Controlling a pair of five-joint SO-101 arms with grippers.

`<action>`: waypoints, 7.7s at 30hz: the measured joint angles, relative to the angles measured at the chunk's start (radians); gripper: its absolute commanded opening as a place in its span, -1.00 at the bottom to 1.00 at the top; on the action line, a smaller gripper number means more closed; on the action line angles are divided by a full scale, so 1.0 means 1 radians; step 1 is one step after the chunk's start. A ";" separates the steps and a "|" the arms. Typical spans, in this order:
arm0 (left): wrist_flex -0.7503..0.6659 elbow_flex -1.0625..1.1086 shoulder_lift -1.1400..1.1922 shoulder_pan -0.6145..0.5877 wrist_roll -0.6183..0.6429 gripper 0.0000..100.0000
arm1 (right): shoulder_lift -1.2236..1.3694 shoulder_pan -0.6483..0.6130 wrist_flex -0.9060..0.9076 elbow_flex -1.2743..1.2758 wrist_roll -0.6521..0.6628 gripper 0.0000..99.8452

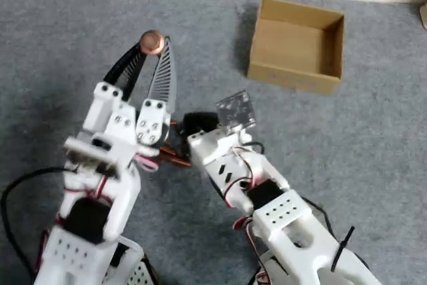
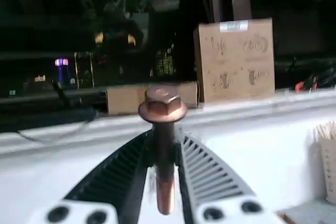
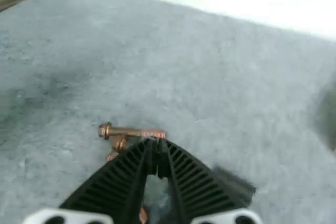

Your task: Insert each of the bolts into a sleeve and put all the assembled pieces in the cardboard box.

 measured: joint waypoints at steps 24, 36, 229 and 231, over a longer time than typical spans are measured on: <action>-0.330 0.652 -0.365 0.100 0.075 -0.99 | -0.261 0.049 -0.640 0.437 0.086 -0.99; 0.212 0.476 -0.365 0.064 0.422 -0.98 | -0.327 0.017 -0.430 0.442 0.086 -0.99; -0.097 0.647 -0.466 -0.215 0.265 -0.99 | -1.023 -0.037 0.364 0.450 0.264 -0.99; -0.031 0.647 -0.466 -0.236 0.265 -0.99 | -1.023 -0.038 0.364 0.450 0.264 -0.99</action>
